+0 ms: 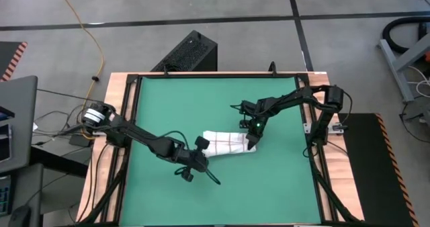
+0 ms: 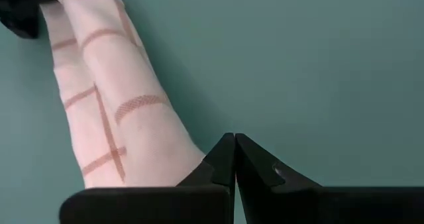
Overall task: Roll towel into tight, uniform cylinder
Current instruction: Roll the white patterned towel
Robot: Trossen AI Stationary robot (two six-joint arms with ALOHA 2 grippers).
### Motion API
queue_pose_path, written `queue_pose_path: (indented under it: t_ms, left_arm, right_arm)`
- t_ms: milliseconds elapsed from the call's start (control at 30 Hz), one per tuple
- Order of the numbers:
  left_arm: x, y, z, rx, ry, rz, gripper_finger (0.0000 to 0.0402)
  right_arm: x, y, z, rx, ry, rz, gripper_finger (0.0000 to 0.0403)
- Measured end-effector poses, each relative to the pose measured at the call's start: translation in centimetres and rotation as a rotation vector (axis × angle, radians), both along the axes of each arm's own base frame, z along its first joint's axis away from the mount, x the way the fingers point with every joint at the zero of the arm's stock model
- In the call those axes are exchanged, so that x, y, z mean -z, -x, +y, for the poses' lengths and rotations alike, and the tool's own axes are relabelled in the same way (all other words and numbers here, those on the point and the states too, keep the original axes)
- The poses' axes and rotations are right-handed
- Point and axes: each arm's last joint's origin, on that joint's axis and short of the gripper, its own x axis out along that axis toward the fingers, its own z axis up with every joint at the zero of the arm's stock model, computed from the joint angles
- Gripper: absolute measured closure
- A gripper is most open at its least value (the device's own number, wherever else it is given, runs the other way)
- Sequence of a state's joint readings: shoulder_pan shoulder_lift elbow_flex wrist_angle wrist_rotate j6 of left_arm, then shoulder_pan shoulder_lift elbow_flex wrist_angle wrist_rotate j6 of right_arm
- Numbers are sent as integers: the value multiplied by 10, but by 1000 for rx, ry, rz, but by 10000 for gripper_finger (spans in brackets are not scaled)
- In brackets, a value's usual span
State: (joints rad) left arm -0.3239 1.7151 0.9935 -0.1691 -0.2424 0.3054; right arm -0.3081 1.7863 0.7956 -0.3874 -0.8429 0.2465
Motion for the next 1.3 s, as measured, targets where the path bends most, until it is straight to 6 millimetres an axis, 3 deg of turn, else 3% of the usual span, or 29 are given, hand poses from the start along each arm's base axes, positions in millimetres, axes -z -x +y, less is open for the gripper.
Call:
queue_pose_path:
  t_ms: [200,433,1067,1300]
  left_arm:
    - [18,-14,11,-78,-51,45,402]
    - [1,-21,38,-178,-60,21,402]
    - [6,-26,128,-268,81,40,402]
    - [7,-31,153,-270,95,-41,402]
  right_arm:
    - [0,-1,1,-5,6,-6,367]
    - [0,-2,2,-9,12,-10,367]
    - [-1,-2,2,-12,16,-16,367]
    - [-1,-2,2,-15,17,-17,367]
